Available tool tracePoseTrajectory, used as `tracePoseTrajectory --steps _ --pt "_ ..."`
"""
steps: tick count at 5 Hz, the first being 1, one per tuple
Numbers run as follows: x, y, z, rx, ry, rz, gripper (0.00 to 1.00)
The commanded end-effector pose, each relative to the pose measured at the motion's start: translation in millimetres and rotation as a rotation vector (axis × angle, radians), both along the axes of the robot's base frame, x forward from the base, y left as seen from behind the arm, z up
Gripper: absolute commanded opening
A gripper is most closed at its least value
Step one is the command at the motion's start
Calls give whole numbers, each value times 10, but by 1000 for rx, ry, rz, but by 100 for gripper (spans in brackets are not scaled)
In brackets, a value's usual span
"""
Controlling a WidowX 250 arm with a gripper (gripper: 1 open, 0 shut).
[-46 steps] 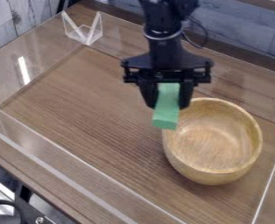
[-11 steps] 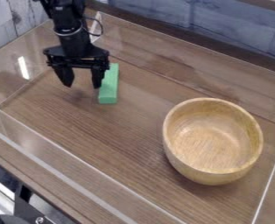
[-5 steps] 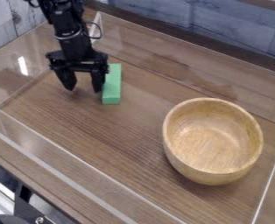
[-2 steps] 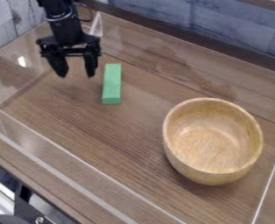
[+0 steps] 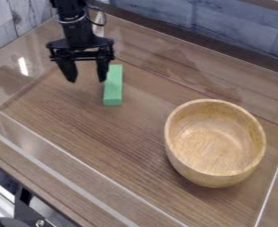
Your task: Move green stick from inside the wooden bowl to the table next to it
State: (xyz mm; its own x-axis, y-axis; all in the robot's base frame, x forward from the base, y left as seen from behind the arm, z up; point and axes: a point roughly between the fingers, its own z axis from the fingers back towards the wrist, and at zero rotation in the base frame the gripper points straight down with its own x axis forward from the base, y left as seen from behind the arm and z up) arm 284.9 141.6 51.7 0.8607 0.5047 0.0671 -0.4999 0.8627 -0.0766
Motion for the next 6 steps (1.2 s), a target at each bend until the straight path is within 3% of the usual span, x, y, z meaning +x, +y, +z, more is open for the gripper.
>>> tracePoseTrajectory --steps 1,3,5,6 --pt "22 184 261 40 -60 43 0" --pt "-60 251 37 40 -44 56 0" --pt "-91 713 -174 35 -27 -4 0" --pt "-19 683 -198 31 -16 -7 0"
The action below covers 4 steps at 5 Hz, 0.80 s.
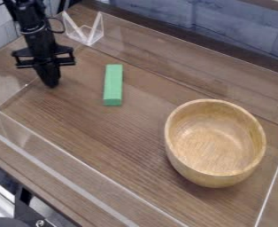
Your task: Move green stick from inside the wooden bowl to the table next to it
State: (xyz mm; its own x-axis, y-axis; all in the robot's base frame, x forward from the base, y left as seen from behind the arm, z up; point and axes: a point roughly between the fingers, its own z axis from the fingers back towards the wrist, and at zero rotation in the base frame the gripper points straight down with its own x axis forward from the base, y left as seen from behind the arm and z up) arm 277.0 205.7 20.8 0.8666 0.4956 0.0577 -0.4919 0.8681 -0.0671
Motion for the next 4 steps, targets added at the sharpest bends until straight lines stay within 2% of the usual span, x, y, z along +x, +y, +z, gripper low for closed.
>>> tracePoseTrajectory --steps 1,3,4 --pt "133 1 95 20 -20 7 0" --pt "88 5 73 9 4 -64 0" --pt "68 26 65 0 17 -67 0"
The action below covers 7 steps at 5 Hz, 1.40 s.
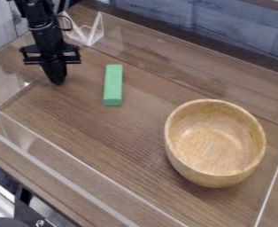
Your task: Move green stick from inside the wooden bowl to the table next to it
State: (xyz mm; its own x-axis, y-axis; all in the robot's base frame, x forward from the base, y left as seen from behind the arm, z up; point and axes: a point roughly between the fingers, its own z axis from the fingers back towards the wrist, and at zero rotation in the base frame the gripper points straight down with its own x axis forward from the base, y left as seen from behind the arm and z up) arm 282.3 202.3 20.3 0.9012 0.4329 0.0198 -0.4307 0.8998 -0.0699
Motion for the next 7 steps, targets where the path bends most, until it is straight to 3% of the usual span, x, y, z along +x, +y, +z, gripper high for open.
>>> tracePoseTrajectory --steps 1,4,6,7 --pt "-2 80 58 10 -5 2 0" --pt "82 16 43 -18 25 5 0" --pt "174 -91 38 -38 44 -88 0" --pt "103 24 41 -54 56 -122 0"
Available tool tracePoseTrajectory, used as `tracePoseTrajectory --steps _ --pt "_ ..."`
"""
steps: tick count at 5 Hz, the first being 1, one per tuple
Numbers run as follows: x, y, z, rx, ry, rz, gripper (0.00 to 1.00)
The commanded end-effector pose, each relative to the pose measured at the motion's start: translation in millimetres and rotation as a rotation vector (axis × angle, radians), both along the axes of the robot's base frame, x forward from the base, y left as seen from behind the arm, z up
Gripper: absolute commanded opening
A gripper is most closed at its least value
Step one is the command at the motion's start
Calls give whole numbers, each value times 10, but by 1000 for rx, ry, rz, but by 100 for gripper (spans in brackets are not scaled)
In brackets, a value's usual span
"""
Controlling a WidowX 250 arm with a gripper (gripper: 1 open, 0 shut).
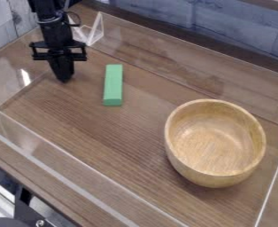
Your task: Move green stick from inside the wooden bowl to the table next to it
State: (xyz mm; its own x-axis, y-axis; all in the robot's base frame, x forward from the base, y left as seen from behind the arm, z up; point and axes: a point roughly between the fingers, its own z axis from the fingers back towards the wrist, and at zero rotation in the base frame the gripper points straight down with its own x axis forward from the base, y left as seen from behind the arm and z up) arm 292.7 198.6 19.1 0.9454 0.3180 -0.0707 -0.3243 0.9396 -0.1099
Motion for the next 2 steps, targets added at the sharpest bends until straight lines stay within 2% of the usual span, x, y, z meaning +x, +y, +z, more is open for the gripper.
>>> tracePoseTrajectory --steps 1,2 --pt "-75 162 52 -4 -1 -27 0" --pt "-97 87 54 -19 11 -38 0"
